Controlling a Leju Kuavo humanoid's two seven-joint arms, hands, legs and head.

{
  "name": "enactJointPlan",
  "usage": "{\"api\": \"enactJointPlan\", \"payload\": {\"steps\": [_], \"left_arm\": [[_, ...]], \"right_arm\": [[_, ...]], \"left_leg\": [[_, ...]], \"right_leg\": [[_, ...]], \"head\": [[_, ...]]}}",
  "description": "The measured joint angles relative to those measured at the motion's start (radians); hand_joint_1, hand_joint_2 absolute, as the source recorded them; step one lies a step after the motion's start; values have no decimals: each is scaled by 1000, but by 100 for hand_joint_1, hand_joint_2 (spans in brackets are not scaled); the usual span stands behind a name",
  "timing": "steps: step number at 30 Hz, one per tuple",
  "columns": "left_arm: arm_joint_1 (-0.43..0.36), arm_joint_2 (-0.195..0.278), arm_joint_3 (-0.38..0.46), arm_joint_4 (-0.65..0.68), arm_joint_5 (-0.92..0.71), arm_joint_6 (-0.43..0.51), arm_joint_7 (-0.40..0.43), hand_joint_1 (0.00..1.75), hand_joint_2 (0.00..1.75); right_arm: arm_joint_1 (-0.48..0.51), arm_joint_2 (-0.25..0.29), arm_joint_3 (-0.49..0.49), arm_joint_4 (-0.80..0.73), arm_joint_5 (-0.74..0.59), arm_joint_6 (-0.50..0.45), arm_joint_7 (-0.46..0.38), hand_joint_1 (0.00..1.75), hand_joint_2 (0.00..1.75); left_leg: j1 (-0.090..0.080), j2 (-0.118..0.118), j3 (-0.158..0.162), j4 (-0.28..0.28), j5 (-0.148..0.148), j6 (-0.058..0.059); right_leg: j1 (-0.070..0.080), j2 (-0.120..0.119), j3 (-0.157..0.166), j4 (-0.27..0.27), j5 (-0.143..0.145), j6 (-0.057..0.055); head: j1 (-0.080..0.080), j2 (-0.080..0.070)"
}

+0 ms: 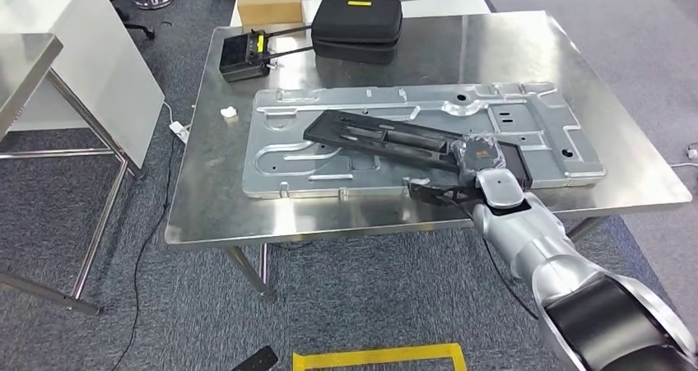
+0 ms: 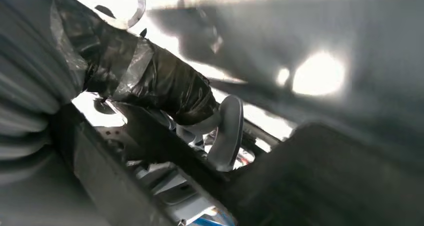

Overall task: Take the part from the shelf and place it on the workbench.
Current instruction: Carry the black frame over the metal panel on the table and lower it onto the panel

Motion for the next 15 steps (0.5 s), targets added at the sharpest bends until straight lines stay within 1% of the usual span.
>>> {"api": "enactJointPlan", "payload": {"steps": [2, 3, 4, 6, 7, 8, 9, 10, 11, 12, 13, 14, 15], "left_arm": [[0, 0, -2, 0, 0, -2, -4, 0, 175], [0, -1, -3, 0, -2, -2, -6, 0, 175], [0, -1, -5, 0, -5, 0, -6, 0, 175], [2, -1, -9, 0, -6, 0, -7, 0, 175], [4, -1, -11, 0, 0, -3, -8, 0, 175], [6, -1, -11, 0, 7, -9, -10, 0, 175], [8, -1, -11, 0, 14, -14, -13, 0, 131], [9, -1, -11, 0, 17, -17, -15, 0, 87], [9, -1, -11, 0, 18, -17, -16, 0, 44], [8, 0, -11, 0, 17, -16, -16, 0, 0], [7, 0, -11, 0, 14, -13, -15, 0, 0], [7, 0, -11, 0, 11, -9, -13, 0, 0], [7, 0, -11, 0, 8, -4, -9, 0, 0]], "right_arm": [[1, 8, 9, 2, 6, -2, -12, 44, 44], [0, 12, 11, 2, 8, -3, -15, 0, 0], [0, 15, 13, 2, 9, -4, -18, 0, 0], [1, 19, 15, 3, 8, -5, -23, 0, 0], [2, 21, 16, 4, 6, -5, -25, 0, 0], [4, 22, 16, 5, 4, -6, -27, 0, 0], [6, 22, 16, 6, 2, -6, -27, 0, 0], [6, 22, 16, 6, 1, -6, -27, 0, 0], [6, 23, 16, 6, 0, -6, -28, 0, 0], [5, 23, 16, 6, -2, -7, -28, 0, 0], [4, 23, 16, 7, -3, -8, -28, 0, 0], [4, 23, 16, 7, -5, -9, -28, 0, 0], [4, 23, 16, 7, -6, -12, -28, 0, 0]], "left_leg": [[0, 0, -1, 4, -6, -9], [1, 0, -9, 23, -21, -14], [2, 0, -26, 63, -46, -18], [5, 1, -84, 192, -108, -24], [5, 1, -112, 252, -129, -26], [5, 1, -128, 284, -132, -26], [5, 1, -125, 276, -116, -26], [5, 1, -103, 229, -83, -24], [6, 1, -70, 159, -47, -21], [4, 1, -35, 89, -21, -17], [3, 0, -11, 39, -6, -13], [1, 0, 2, 12, -2, -10], [-1, 0, 6, 3, -6, -7]], "right_leg": [[-4, 0, 2, -4, 3, -11], [-6, -1, 4, -7, 4, -18], [-9, -2, 6, -11, 6, -24], [-8, -4, 8, -11, 6, -31], [-7, -4, 8, -11, 5, -32], [-7, -3, 8, -11, 5, -32], [-7, -3, 9, -10, 5, -32], [-7, -1, 10, -10, 4, -31], [-7, 0, 12, -9, 3, -30], [-5, 1, 11, -7, 2, -27], [-3, 3, 10, -5, 1, -23], [-1, 4, 9, -4, 1, -19], [0, 5, 8, -5, 2, -14]], "head": [[0, 0], [-1, 0], [-1, 0], [-1, 0], [-1, 0], [-1, 0], [-1, 0], [-1, 0], [-1, 0], [-1, 0], [-1, 0], [0, 0], [0, 0]]}}
